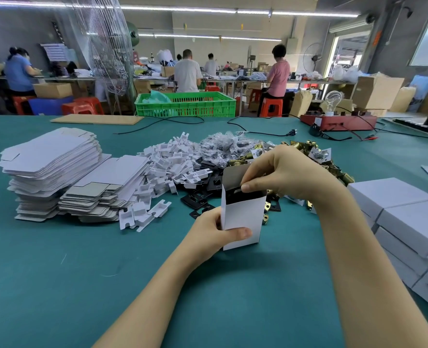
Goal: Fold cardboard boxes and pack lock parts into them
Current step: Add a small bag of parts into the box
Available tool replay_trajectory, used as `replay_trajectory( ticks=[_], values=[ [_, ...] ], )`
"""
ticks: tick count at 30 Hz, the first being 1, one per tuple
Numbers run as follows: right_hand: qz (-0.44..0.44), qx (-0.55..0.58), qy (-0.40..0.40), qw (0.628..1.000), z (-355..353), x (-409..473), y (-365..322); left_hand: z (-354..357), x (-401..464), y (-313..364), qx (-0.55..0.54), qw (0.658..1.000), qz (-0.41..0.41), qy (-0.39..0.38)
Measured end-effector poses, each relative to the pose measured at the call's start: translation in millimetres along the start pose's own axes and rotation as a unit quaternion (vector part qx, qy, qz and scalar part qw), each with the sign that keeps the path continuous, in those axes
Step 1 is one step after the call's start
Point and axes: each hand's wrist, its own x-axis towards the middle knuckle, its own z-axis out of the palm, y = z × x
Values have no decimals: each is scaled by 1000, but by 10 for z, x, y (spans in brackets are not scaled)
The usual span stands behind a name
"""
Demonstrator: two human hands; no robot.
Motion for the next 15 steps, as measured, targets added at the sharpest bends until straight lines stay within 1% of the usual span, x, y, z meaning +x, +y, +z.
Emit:
replay_trajectory(
  ticks=[4,6,9,15],
  values=[
    [15,1,-28,1000,4,1,-1,-1,5,-1,-4,1000,0,-1],
    [22,-14,-28,999,-12,-6,2,-4,9,-3,-2,1000,-1,1],
    [34,-13,-12,999,-72,-28,12,-3,14,-2,7,1000,-3,1],
    [40,67,45,996,-190,-106,29,-14,4,-14,12,1000,-3,5]
  ],
)
